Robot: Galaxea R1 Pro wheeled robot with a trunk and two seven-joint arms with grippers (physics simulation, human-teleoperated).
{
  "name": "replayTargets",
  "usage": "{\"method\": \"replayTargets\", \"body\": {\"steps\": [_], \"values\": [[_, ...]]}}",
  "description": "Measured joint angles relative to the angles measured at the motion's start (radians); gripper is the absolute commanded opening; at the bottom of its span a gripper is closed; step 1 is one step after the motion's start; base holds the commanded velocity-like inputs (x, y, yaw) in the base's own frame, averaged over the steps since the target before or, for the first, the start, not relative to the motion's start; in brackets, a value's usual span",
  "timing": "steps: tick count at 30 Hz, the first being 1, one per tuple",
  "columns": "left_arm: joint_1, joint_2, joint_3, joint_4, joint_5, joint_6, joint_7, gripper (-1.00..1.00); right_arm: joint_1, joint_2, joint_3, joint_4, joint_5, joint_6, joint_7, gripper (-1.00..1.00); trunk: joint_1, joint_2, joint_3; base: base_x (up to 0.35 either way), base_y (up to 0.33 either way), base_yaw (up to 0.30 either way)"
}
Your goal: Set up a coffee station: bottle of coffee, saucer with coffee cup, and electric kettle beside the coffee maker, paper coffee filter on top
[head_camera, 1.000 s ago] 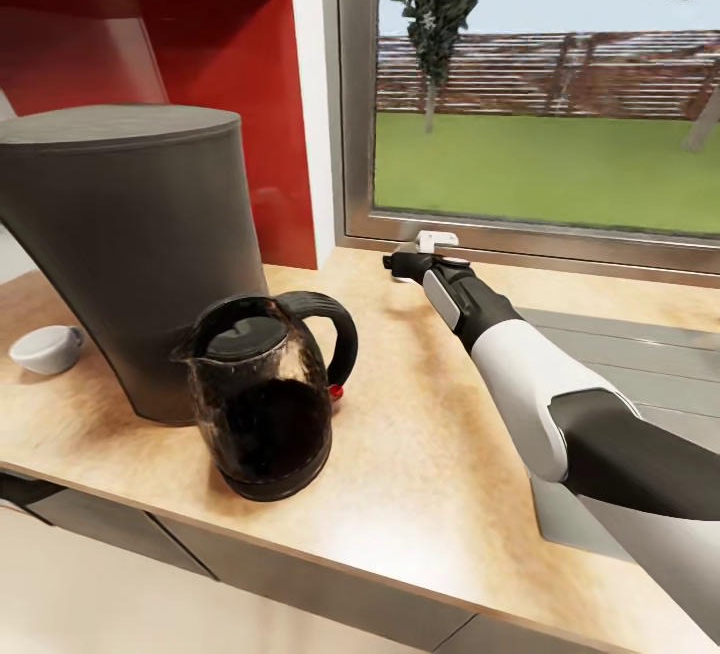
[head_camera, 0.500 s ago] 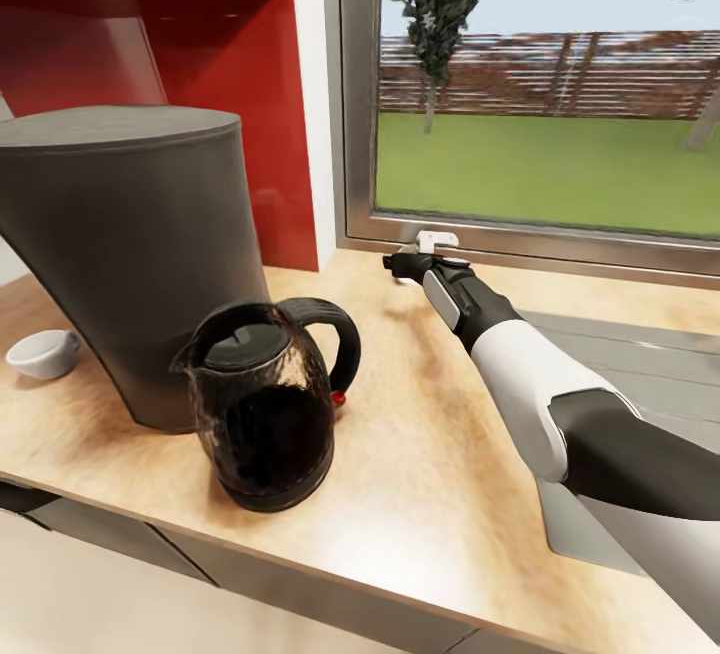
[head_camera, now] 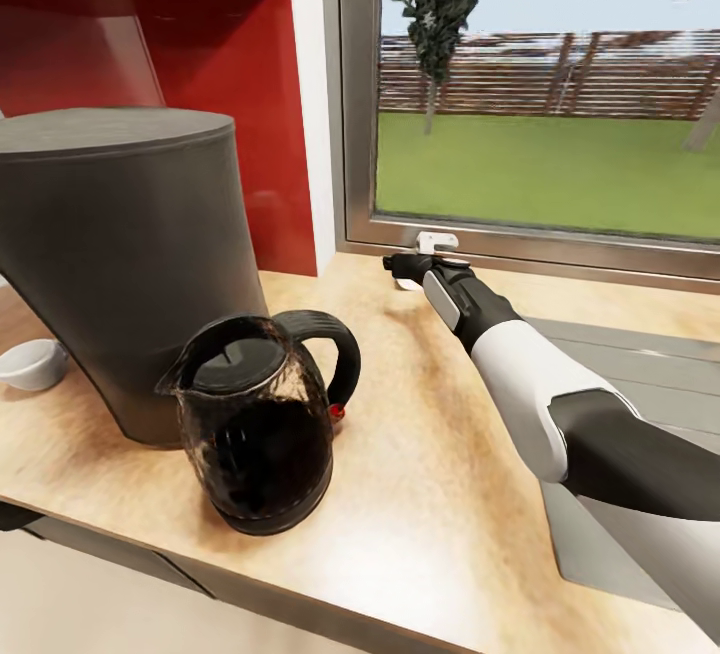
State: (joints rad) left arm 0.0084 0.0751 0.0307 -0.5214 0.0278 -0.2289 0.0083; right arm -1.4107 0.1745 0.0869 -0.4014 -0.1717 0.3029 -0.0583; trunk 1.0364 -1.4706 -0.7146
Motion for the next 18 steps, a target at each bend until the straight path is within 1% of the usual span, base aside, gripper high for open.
{"method": "replayTargets", "body": {"steps": [7, 18], "values": [[0.000, 0.000, 0.000, 0.000, 0.000, 0.000, 0.000, 1.00, 0.001, 0.000, 0.000, 0.001, -0.001, 0.000, 0.000, 1.00, 0.000, 0.000, -0.001, 0.007, 0.000, 0.010], [0.000, 0.000, 0.000, 0.000, 0.000, 0.000, 0.000, 1.00, 0.001, 0.000, 0.001, 0.002, -0.003, 0.000, -0.001, 1.00, 0.000, 0.000, -0.013, 0.000, 0.000, 0.130]]}}
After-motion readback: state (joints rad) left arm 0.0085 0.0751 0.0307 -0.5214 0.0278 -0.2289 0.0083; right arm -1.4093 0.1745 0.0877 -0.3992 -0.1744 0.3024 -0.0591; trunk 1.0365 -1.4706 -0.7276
